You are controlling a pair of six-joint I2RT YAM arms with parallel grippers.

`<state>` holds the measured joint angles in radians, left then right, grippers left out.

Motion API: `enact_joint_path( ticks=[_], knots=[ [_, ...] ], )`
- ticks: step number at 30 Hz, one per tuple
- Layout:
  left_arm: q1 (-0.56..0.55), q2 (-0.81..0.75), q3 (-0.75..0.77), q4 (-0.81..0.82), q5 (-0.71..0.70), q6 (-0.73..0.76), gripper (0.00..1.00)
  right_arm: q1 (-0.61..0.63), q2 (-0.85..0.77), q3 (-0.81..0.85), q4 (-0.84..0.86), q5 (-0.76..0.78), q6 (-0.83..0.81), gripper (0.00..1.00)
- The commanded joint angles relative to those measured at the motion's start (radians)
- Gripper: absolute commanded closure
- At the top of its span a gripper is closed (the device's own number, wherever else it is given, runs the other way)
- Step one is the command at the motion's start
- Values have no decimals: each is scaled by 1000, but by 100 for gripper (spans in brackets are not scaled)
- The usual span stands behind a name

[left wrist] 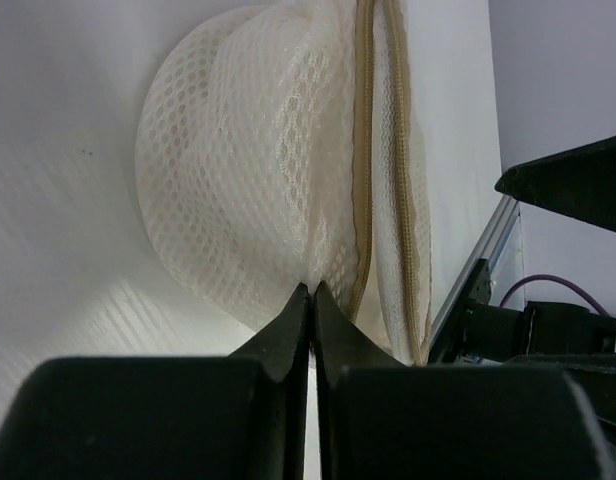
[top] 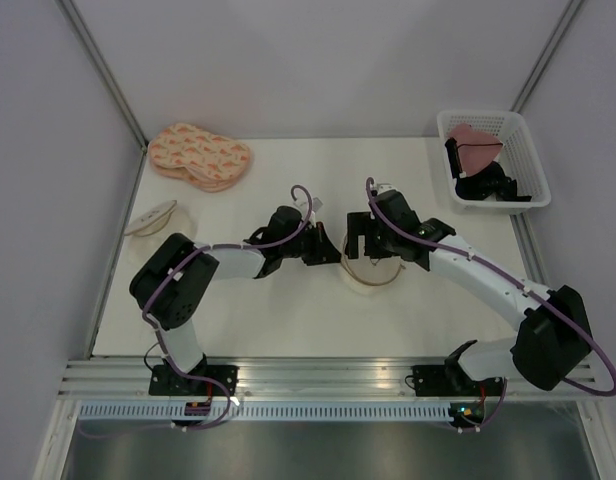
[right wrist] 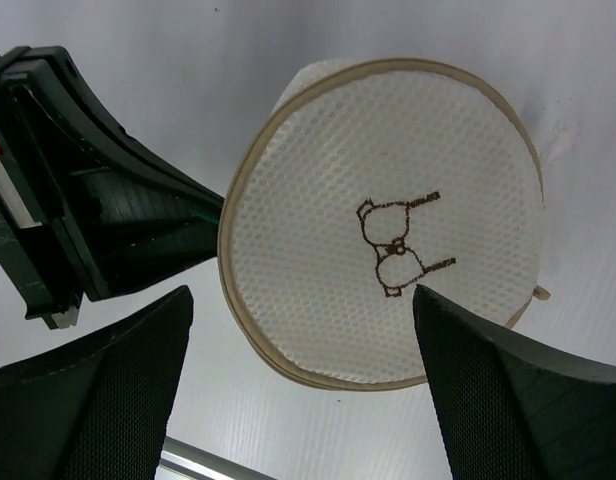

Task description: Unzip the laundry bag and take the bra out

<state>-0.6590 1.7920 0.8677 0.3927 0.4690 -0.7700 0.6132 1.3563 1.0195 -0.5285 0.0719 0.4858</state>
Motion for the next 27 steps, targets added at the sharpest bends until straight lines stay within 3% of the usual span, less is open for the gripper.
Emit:
enact_joint_path(
  ticks=[1,11,20,27],
  knots=[
    [-7,-59,-28,116,49,-58,98,3,13,60,51,-12,13,6],
    [-11,-71,-75,270,97,-161,98,23,113,93,22,51,20,10],
    [-11,-80,-82,235,91,-143,98,25,81,105,-51,172,28,42],
    [-11,-94,-108,207,71,-121,98,23,41,94,-146,307,42,45]
  ],
)
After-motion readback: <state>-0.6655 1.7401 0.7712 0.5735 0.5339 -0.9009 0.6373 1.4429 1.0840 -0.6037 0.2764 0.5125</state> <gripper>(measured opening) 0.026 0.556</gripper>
